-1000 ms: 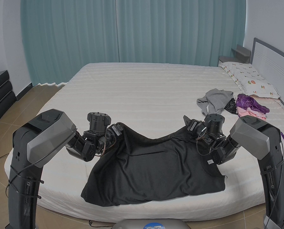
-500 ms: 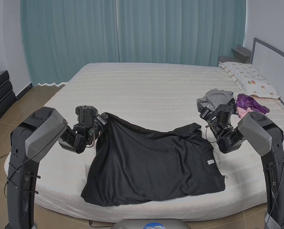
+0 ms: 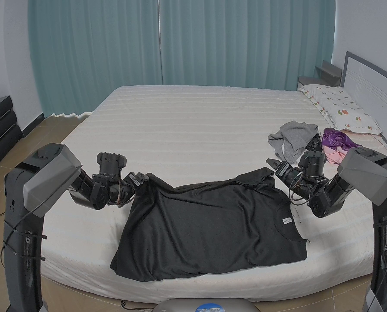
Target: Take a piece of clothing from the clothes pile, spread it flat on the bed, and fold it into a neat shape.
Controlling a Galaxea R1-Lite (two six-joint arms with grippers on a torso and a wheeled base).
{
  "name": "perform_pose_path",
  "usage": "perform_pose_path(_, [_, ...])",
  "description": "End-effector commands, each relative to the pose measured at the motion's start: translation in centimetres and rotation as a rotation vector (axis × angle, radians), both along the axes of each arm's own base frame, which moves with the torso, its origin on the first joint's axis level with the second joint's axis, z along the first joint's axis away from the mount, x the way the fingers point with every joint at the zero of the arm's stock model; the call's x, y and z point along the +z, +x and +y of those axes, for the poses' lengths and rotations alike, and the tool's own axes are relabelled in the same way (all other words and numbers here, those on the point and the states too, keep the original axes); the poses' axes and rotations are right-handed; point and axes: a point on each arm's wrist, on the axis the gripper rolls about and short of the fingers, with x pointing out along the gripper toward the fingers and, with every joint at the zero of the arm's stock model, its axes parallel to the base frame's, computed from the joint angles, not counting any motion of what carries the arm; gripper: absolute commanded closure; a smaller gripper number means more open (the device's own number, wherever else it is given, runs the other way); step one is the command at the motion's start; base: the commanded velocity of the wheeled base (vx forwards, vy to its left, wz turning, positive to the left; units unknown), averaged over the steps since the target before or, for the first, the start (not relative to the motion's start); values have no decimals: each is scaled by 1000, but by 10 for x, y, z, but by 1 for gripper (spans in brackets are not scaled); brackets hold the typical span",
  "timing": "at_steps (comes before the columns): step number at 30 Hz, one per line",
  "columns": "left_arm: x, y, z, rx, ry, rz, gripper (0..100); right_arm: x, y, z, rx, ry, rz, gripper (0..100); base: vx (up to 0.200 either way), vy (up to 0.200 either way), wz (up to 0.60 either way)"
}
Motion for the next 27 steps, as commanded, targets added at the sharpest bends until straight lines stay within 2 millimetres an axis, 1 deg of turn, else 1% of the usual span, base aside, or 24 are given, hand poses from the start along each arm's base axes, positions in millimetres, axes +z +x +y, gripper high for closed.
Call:
perform_pose_path(1, [38, -7, 20, 58, -103, -61, 0, 23, -18, 0, 19, 65, 11, 0, 0, 0, 0])
perform_pose_path(3, [44, -8, 25, 79, -160, -62, 0, 20, -19, 1, 19, 71, 25, 0, 0, 0, 0])
perform_pose_path(5, [43, -10, 30, 82, -173, -47, 0, 16, -20, 3, 22, 67, 46, 0, 0, 0, 0])
perform_pose_path(8, [38, -22, 31, 81, -169, -12, 0, 13, -19, 7, 29, 66, 81, 0, 0, 0, 0])
perform_pose_path(10, [38, -32, 32, 69, -176, 9, 0, 13, -18, 9, 27, 80, 98, 0, 0, 0, 0])
perform_pose_path(13, [39, -53, 33, 53, -194, 45, 0, 15, -11, 17, 27, 118, 110, 0, 0, 0, 0])
perform_pose_path(14, [39, -55, 34, 53, -194, 46, 0, 15, -11, 17, 27, 118, 111, 0, 0, 0, 0])
perform_pose_path(15, [41, -68, 34, 58, -190, 58, 0, 13, -7, 19, 24, 125, 126, 0, 0, 0, 0])
perform_pose_path(16, [43, -72, 34, 62, -198, 59, 0, 13, -6, 19, 25, 126, 128, 0, 0, 0, 0])
perform_pose_path(17, [49, -82, 35, 84, -235, 60, 0, 11, -3, 20, 24, 126, 138, 0, 0, 0, 0])
perform_pose_path(18, [51, -86, 36, 100, -263, 58, 0, 10, -1, 21, 26, 125, 142, 0, 0, 0, 0])
perform_pose_path(19, [51, -86, 36, 100, -263, 58, 0, 10, -1, 21, 26, 125, 142, 0, 0, 0, 0])
perform_pose_path(20, [53, -91, 36, 127, -320, 44, 0, 7, 4, 28, 36, 121, 157, 0, 0, 0, 0])
perform_pose_path(21, [52, -92, 36, 130, -328, 42, 0, 6, 5, 30, 39, 119, 163, 0, 0, 0, 0])
perform_pose_path(27, [48, -103, 36, 123, -345, -3, 0, -8, 28, 45, 43, 102, 212, 0, 0, 0, 0])
